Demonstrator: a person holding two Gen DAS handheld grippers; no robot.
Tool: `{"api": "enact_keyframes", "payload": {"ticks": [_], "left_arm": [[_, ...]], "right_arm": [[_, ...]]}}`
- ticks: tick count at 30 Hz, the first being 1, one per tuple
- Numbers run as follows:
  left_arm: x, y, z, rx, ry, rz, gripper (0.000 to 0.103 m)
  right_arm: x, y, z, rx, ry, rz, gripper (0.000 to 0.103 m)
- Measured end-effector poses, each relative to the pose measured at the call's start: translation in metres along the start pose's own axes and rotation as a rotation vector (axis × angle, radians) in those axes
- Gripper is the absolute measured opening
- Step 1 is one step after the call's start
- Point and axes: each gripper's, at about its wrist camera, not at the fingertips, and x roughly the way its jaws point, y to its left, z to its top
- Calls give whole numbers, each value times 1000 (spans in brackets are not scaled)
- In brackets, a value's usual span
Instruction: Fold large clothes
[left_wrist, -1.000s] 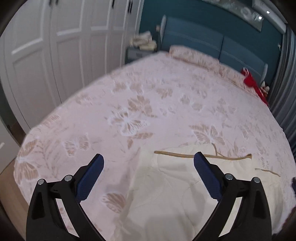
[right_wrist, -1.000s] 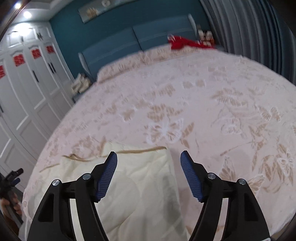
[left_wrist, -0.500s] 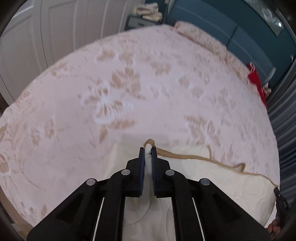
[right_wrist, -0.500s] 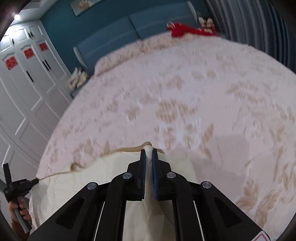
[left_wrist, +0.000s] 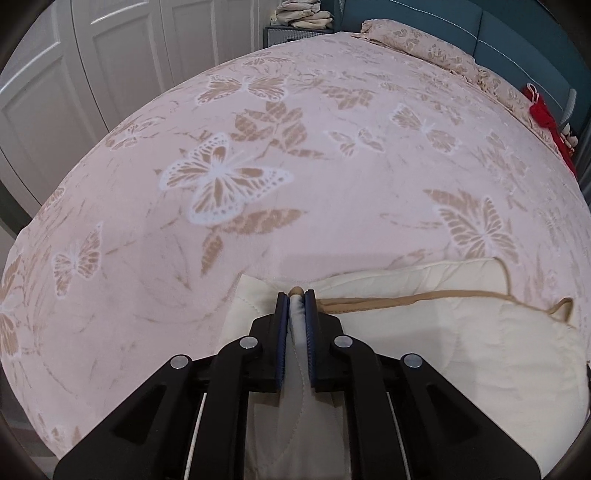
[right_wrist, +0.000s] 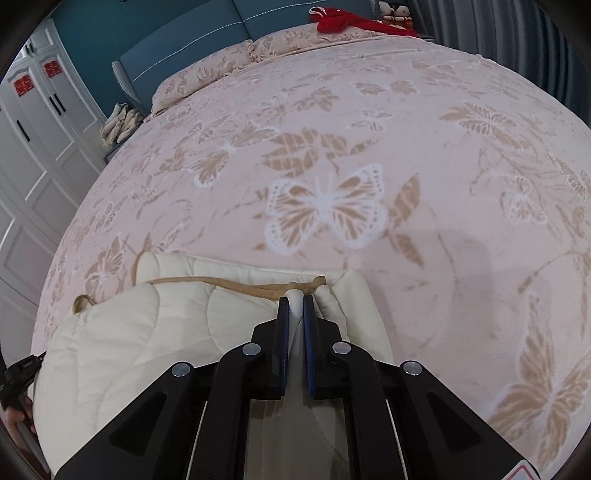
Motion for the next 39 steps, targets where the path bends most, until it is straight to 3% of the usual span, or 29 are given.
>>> {"api": "enact_keyframes", "payload": {"ticks": [5,8,10,12,14,17,20,23,29,39], "left_arm": [[6,-9,-6,37,-37,56,11],[3,-7,-5,26,-43,44,13],[-6,-3,0,17,-42,36,21],[-33,-1,5,8,-86,70,56],[-78,-5,10,0,-195,41,63],[-109,-35,15,53,-243,-6,65],[-99,-89,9,152,-174,-83,65],[-65,-128,-7,236,-97,-65,64],[-21,-142,-32,256,-27,-31,63],[-4,-148,-44,285,-74,32,65]], "right_arm": [[7,2,-5,-19,-22,-15,6],[5,-2,-3,1,-25,20,8],[-4,-4,3,20,-17,26,12],[-35,2,10,32,-75,3,37],[-65,15,13,8,-157,13,43],[-78,57,15,-67,-152,100,43],[-60,108,7,-165,-72,170,40],[-31,147,-6,-260,12,171,38],[14,146,-25,-251,116,131,33],[32,151,-41,-303,98,76,34]]}}
